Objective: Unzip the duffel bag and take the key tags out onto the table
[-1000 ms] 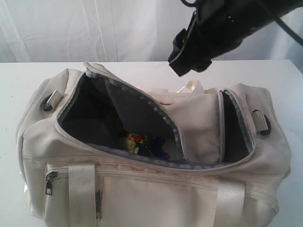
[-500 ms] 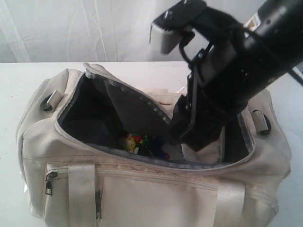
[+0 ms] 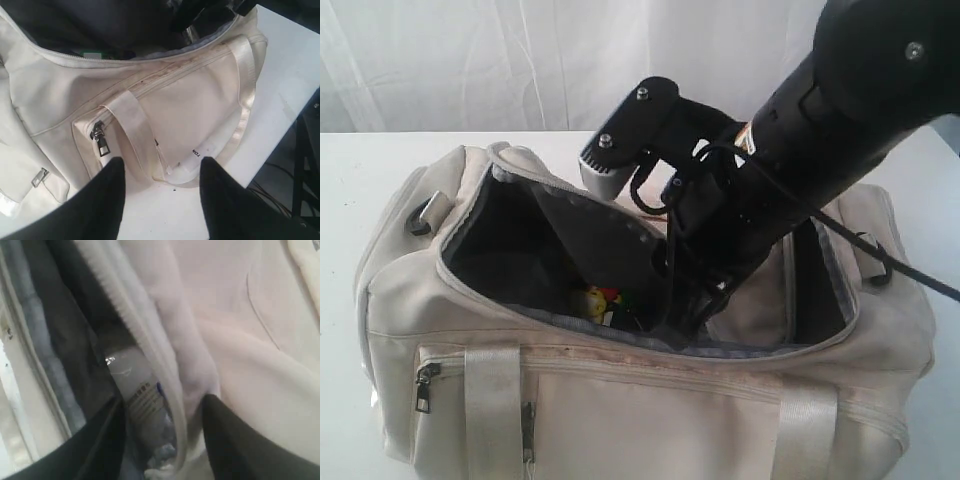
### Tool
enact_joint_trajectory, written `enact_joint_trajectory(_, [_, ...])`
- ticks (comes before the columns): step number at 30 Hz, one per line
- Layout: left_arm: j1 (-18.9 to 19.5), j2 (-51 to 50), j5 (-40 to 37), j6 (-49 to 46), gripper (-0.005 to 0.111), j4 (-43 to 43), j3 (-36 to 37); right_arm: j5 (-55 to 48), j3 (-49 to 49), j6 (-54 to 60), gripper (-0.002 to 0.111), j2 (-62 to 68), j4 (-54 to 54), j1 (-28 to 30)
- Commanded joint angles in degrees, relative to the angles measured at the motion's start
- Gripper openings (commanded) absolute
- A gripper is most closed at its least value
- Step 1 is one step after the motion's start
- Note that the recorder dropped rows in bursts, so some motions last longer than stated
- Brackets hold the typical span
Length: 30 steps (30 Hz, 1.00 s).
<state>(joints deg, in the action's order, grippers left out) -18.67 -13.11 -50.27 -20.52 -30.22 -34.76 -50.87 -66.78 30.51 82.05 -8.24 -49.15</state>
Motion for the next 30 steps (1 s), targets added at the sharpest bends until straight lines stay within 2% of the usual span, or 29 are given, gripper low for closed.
enact_joint_trajectory(1, [0.1,0.6,-0.7,-0.3,0.051,-0.8,0.3,-3.9,0.1,-0.8,0.026,1.6,6.5,-0.2])
enact_joint_trajectory(3, [0.1,0.6,-0.7,-0.3,0.051,-0.8,0.3,-3.4,0.0,-1.4,0.009,1.4,11.1,-0.2])
enact_joint_trajectory(5, [0.1,0.6,-0.7,-0.3,0.051,-0.8,0.3,-2.4,-0.1,-3.4,0.0,0.6,17.1,-0.2])
enact_joint_trajectory(7, [0.1,0.6,-0.7,-0.3,0.051,-0.8,0.3,0.6,-0.1,-7.7,0.0,-0.5,24.5,-0.2])
enact_joint_trajectory(10, [0.1,0.6,-0.7,-0.3,0.051,-0.8,0.3,6.1,-1.3,-13.2,0.0,-1.6,29.7,-0.2])
enact_joint_trajectory(18, [0.1,0.6,-0.5,-0.6,0.051,-0.7,0.3,31.0,-3.5,-20.4,0.0,-0.7,36.1,1.4])
enact_joint_trajectory(26, [0.1,0.6,-0.5,-2.0,0.051,-0.7,0.3,36.8,-3.5,-30.5,0.0,5.8,41.9,10.0])
enact_joint_trajectory(30, [0.1,0.6,-0.5,-2.0,0.051,-0.7,0.3,45.1,-4.7,-42.1,0.0,9.0,41.5,14.6])
